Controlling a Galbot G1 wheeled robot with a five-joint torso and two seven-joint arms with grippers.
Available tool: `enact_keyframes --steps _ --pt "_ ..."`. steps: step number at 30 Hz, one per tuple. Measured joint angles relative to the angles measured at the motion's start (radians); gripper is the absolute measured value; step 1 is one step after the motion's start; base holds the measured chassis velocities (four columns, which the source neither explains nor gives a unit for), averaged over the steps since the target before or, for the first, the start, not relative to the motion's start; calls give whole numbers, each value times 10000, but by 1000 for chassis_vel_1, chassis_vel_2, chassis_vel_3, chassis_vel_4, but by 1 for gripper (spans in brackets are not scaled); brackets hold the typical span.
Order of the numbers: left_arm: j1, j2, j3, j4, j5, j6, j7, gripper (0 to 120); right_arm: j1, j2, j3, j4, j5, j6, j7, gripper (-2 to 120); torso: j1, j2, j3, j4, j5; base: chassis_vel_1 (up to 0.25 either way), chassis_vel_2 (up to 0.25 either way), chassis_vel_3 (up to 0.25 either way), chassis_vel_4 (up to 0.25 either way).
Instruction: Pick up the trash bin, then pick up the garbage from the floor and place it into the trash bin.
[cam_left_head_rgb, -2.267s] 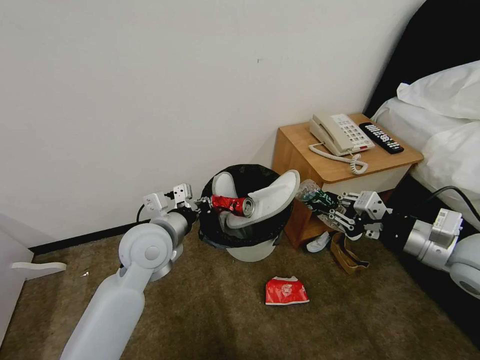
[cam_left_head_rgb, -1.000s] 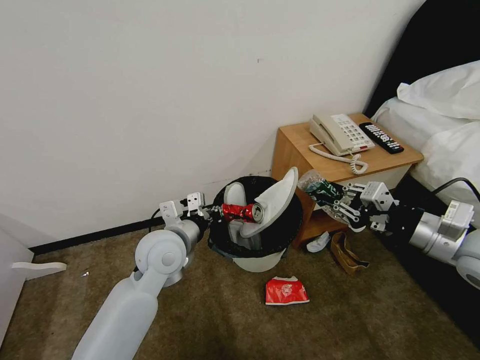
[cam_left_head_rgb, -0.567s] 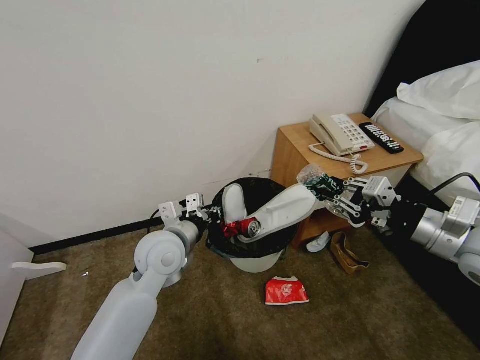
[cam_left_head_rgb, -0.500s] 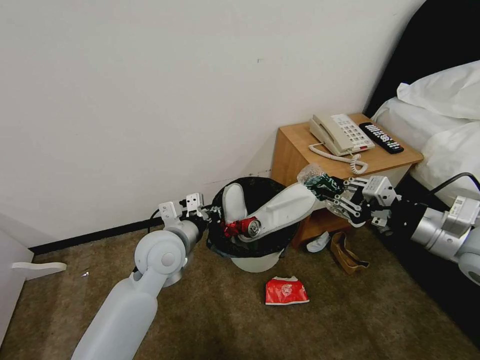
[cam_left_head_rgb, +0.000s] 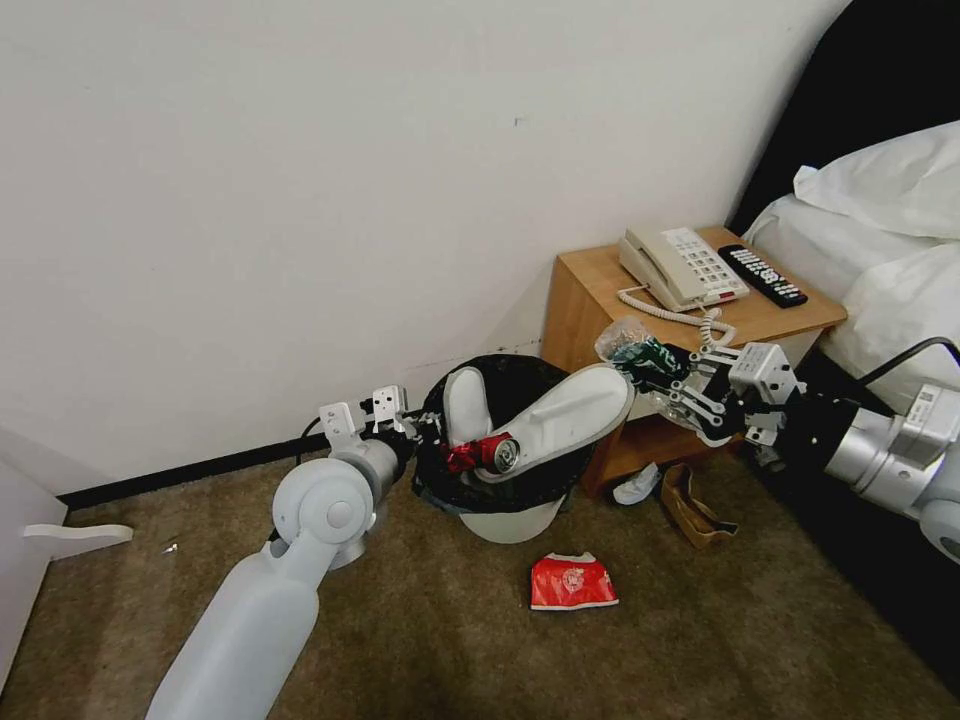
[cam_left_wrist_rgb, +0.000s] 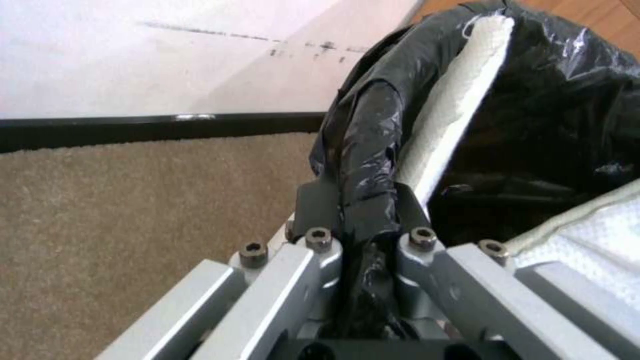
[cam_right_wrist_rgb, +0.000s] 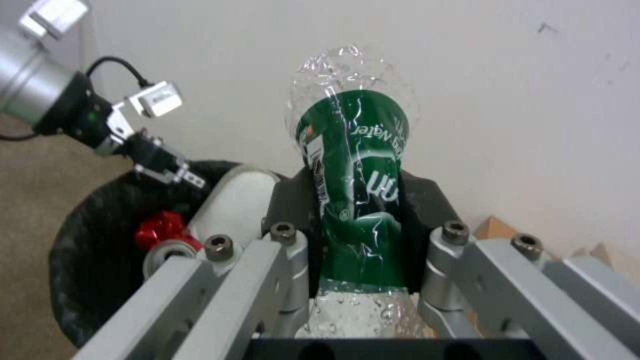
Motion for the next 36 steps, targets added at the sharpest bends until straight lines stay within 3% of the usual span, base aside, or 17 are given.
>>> enact_keyframes --steps 6,8,15,36 --pt "-8 -55 51 45 25 -5 -1 4 27 -336 26 -40 387 348 -109 19 0 0 0 0 0 0 0 0 0" --pt "-4 -95 129 56 40 -20 5 4 32 -512 22 -209 821 907 -677 19 0 0 0 0 0 0 0 0 0" --pt "7 -51 546 80 331 -122 313 4 -27 -601 -55 -403 1065 1421 -1745 19 0 0 0 0 1 0 0 0 0" --pt "-234 131 1837 -81 525 -198 352 4 -110 -354 -150 -628 693 1397 -1935 19 0 0 0 0 0 0 0 0 0"
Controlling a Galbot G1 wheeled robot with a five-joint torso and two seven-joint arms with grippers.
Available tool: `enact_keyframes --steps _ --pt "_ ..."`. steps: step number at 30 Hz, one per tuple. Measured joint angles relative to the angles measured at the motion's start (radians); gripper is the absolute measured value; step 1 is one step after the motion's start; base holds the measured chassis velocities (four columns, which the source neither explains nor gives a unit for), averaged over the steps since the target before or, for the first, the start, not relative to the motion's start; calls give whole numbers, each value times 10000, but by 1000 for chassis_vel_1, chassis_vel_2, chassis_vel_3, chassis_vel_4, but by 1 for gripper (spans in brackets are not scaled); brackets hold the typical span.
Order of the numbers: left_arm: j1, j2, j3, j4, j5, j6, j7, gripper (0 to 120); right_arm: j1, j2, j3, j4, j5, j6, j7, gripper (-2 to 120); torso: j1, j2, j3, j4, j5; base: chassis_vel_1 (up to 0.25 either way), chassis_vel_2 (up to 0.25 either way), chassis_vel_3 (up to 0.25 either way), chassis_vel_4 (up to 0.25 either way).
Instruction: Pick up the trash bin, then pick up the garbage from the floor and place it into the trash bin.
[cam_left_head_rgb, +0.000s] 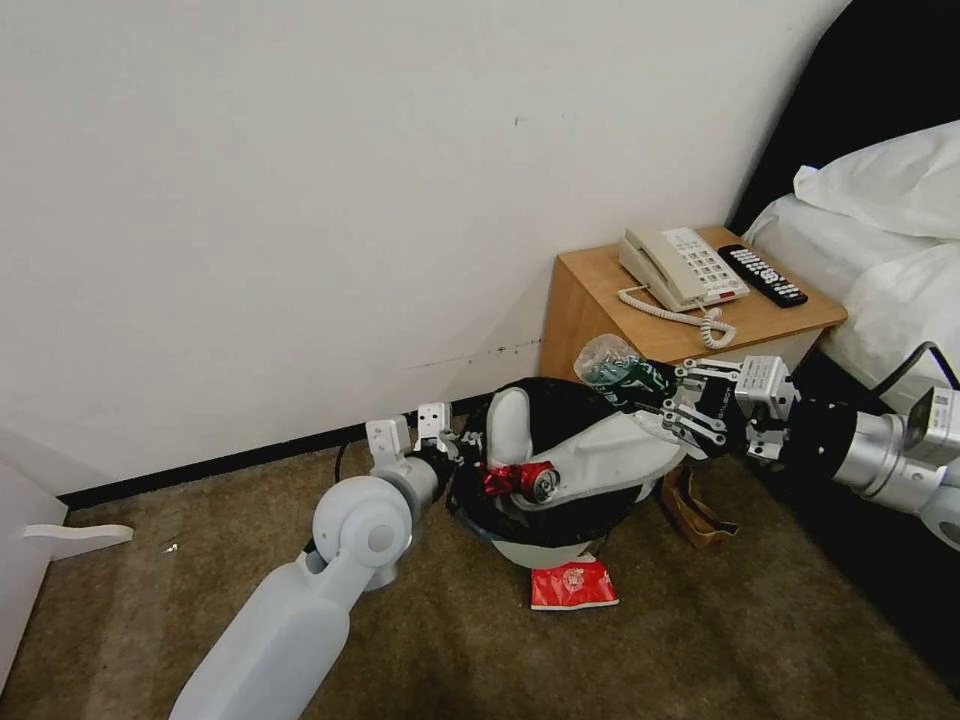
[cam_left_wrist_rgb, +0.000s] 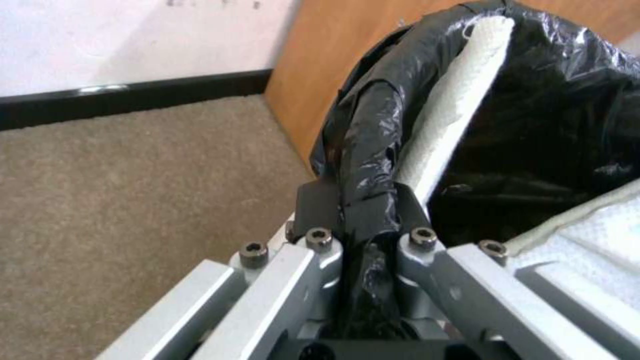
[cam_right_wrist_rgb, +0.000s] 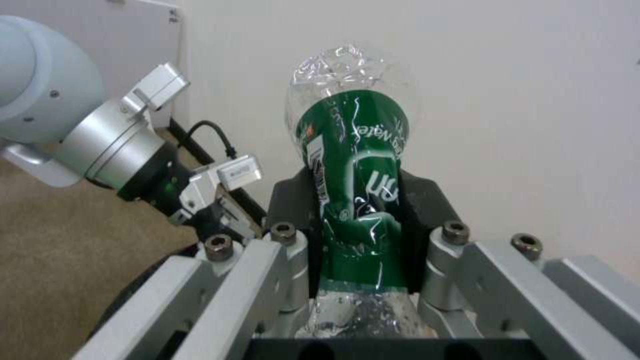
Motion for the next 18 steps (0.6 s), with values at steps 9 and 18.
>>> enact_keyframes --steps 9,18 --pt "-334 -12 647 91 30 -6 11 4 -4 60 1 -40 -34 -25 -38 19 0 0 0 0 1 0 0 0 0" --pt "-762 -229 1296 332 30 -53 31 4 -6 126 -14 -81 -67 -35 -67 19 0 0 0 0 0 0 0 0 0"
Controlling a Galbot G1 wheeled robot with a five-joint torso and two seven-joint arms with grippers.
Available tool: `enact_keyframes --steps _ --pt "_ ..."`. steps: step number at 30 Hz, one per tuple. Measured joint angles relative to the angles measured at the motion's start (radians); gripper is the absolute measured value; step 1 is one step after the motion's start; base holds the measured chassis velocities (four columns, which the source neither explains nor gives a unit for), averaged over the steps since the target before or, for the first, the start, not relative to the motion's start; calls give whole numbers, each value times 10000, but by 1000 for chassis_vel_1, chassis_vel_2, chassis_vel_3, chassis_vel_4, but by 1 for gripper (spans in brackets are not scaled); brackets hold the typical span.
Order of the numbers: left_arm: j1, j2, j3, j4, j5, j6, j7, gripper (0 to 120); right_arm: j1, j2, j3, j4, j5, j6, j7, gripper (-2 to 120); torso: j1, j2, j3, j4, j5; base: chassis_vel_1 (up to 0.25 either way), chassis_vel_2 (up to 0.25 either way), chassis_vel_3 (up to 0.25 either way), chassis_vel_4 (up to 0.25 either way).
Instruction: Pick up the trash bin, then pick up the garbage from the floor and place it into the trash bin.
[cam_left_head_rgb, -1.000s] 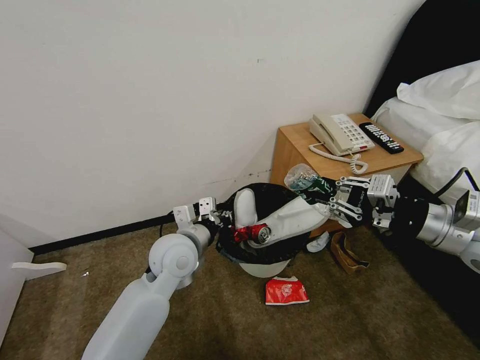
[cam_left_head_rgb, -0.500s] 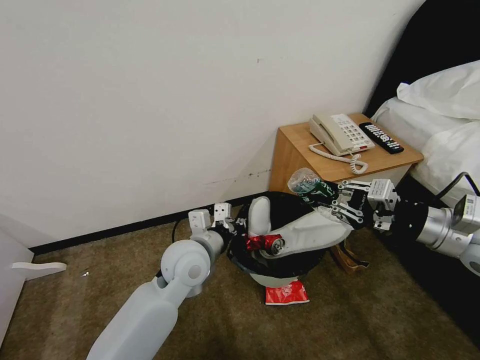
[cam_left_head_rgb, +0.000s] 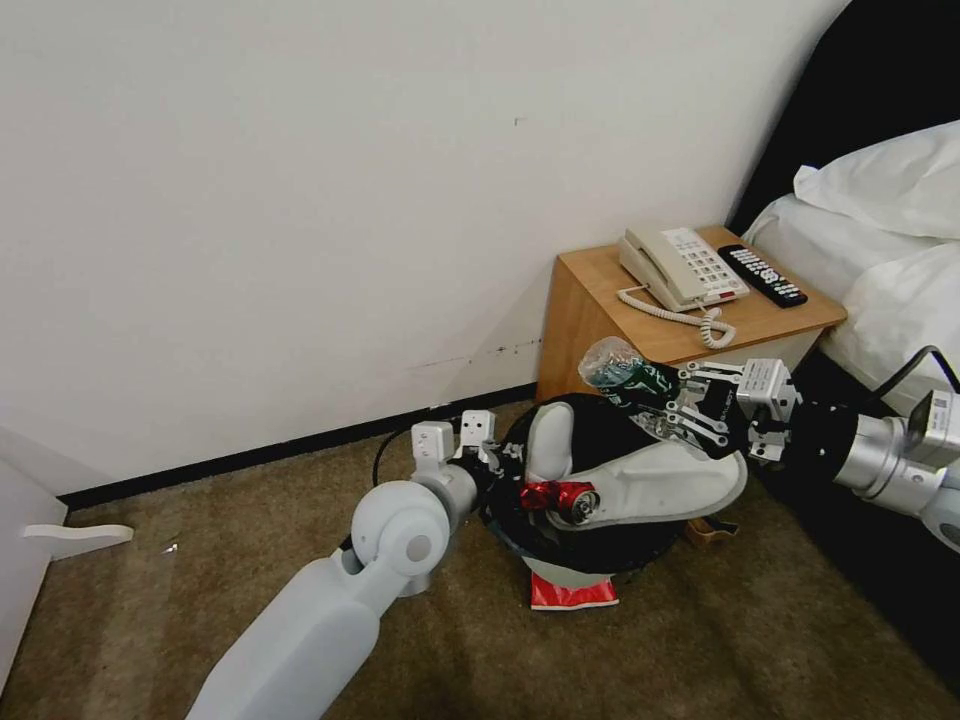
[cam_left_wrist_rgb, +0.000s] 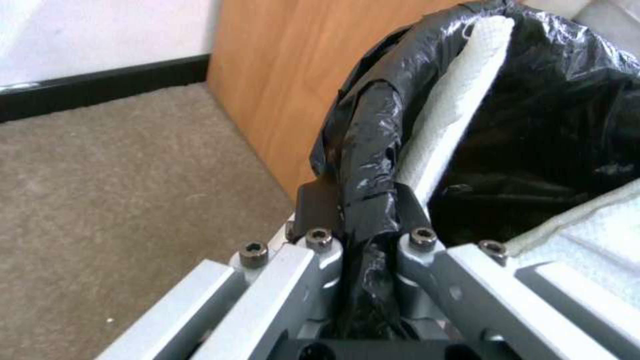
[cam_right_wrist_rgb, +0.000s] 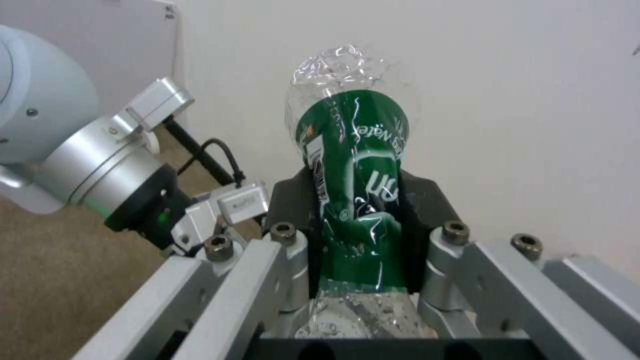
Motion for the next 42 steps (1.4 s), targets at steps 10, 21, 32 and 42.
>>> enact_keyframes --steps 10,21,32,42 --pt "-290 -259 444 109 10 -39 4 4 -54 97 -6 -7 -65 0 -46 19 0 0 0 0 0 0 0 0 0" --pt "-300 -335 578 129 52 -103 76 4 151 165 -440 -275 -204 17 -7 19 0 0 0 0 0 0 0 0 0" --pt "-280 -339 562 158 94 -131 139 4 400 151 -855 -607 -341 53 500 19 0 0 0 0 0 0 0 0 0" --pt "-259 -294 498 140 94 -141 155 4 395 159 -976 -610 -531 69 803 44 0 0 0 0 0 0 0 0 0"
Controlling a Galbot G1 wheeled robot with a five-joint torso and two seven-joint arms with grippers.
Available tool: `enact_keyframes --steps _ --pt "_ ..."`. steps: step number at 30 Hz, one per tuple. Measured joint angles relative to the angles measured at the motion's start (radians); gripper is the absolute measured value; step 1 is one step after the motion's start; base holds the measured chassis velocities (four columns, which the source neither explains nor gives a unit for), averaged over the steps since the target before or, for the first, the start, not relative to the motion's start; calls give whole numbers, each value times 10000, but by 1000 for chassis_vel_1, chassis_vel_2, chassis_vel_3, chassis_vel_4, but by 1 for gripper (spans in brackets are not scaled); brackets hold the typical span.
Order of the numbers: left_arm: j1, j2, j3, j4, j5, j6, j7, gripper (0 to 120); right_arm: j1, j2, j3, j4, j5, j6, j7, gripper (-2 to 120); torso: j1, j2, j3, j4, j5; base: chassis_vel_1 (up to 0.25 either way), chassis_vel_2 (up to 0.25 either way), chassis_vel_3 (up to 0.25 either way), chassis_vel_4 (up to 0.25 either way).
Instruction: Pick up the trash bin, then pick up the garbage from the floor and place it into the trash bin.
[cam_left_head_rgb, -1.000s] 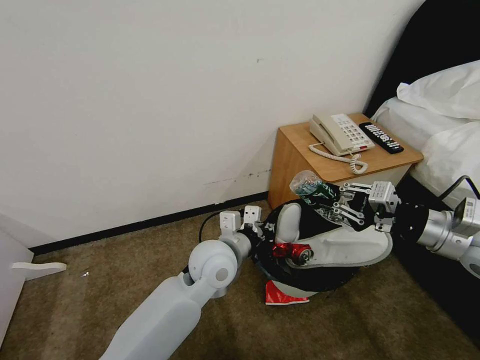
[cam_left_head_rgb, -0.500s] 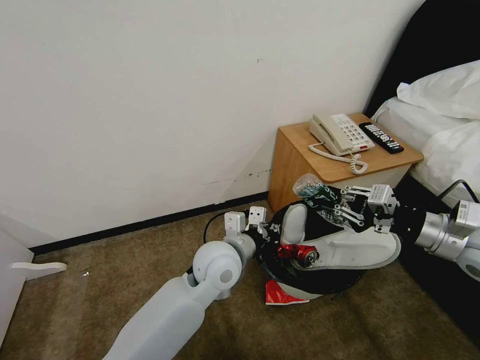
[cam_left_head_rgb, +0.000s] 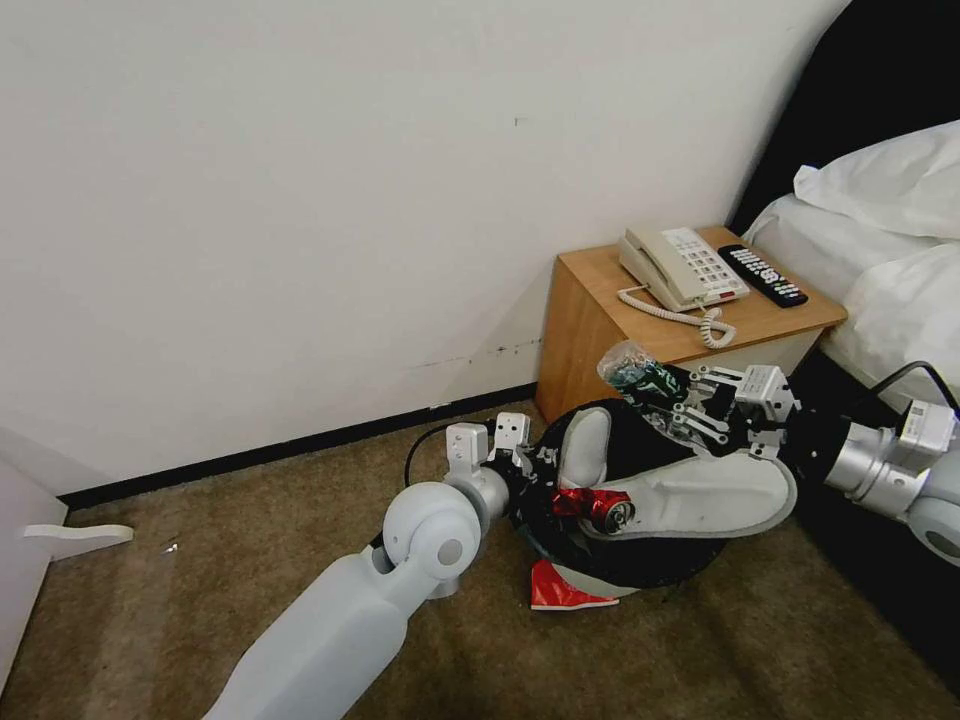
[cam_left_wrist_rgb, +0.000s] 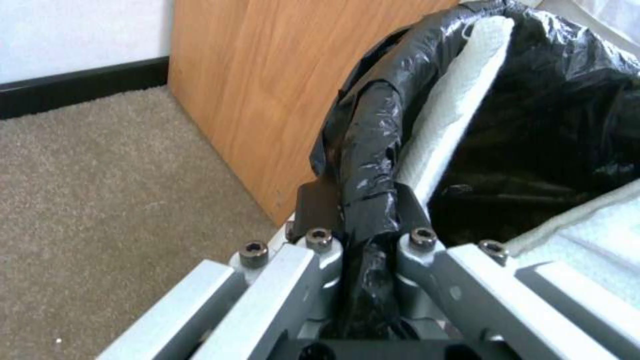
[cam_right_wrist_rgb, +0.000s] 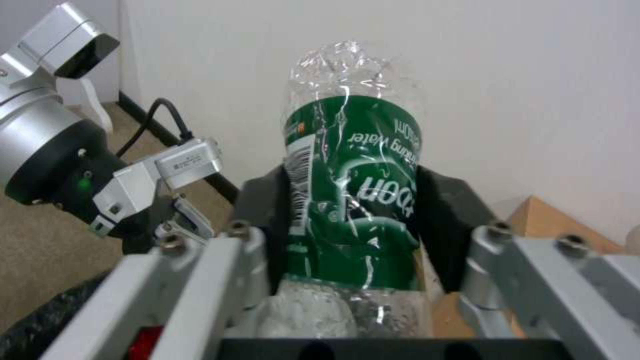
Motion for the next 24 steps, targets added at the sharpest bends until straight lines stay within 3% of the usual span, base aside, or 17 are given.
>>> enact_keyframes --steps 2,6,9,12,14,24 --pt "-7 -8 1 -1 0 -1 4 4 -22 9 28 29 -22 8 3 57 0 0 0 0 0 0 0 0 0" --pt "-13 -34 3 2 0 -3 6 4 -42 18 77 61 -28 10 4 67 0 0 0 0 -1 0 0 0 0" --pt "-12 -37 3 12 16 -4 8 4 -44 15 114 64 -28 11 5 85 0 0 0 0 0 0 0 0 0" --pt "-11 -36 1 13 20 -4 10 4 -44 14 113 65 -28 12 5 88 0 0 0 0 0 0 0 0 0" --pt "-2 -32 -10 20 29 -4 16 4 -43 17 112 64 -28 18 11 98 0 0 0 0 0 0 0 0 0" --pt "-25 -85 -26 77 48 -13 21 4 -49 -2 187 51 -24 55 12 100 0 0 0 0 0 0 0 0 0"
